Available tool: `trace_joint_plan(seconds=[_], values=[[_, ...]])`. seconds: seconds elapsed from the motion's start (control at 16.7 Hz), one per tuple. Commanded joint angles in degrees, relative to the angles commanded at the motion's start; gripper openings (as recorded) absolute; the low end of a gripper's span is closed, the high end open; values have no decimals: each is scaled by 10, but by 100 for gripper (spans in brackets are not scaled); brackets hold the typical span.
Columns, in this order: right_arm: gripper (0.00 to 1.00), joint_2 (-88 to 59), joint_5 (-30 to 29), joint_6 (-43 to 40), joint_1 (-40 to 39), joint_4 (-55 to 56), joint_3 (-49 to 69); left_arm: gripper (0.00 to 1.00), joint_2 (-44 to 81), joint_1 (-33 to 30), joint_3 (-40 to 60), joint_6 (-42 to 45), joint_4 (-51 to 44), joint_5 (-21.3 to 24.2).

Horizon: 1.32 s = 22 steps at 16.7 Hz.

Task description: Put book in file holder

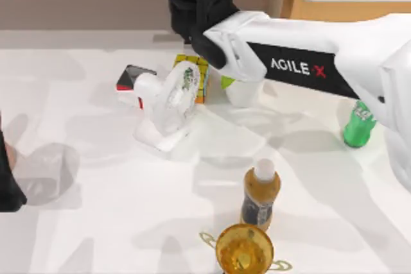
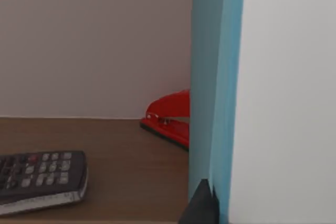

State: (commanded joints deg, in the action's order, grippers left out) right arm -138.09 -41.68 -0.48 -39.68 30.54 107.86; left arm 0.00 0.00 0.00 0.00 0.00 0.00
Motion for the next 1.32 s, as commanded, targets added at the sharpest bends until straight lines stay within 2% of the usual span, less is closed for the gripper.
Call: trace_joint_plan(seconds=[1.14, 1.32], values=[[0, 8, 1, 2, -2, -26, 15, 100, 0, 0, 0, 0, 0, 0], [0, 32, 17, 14, -2, -30, -4, 100, 0, 0, 0, 0, 0, 0]])
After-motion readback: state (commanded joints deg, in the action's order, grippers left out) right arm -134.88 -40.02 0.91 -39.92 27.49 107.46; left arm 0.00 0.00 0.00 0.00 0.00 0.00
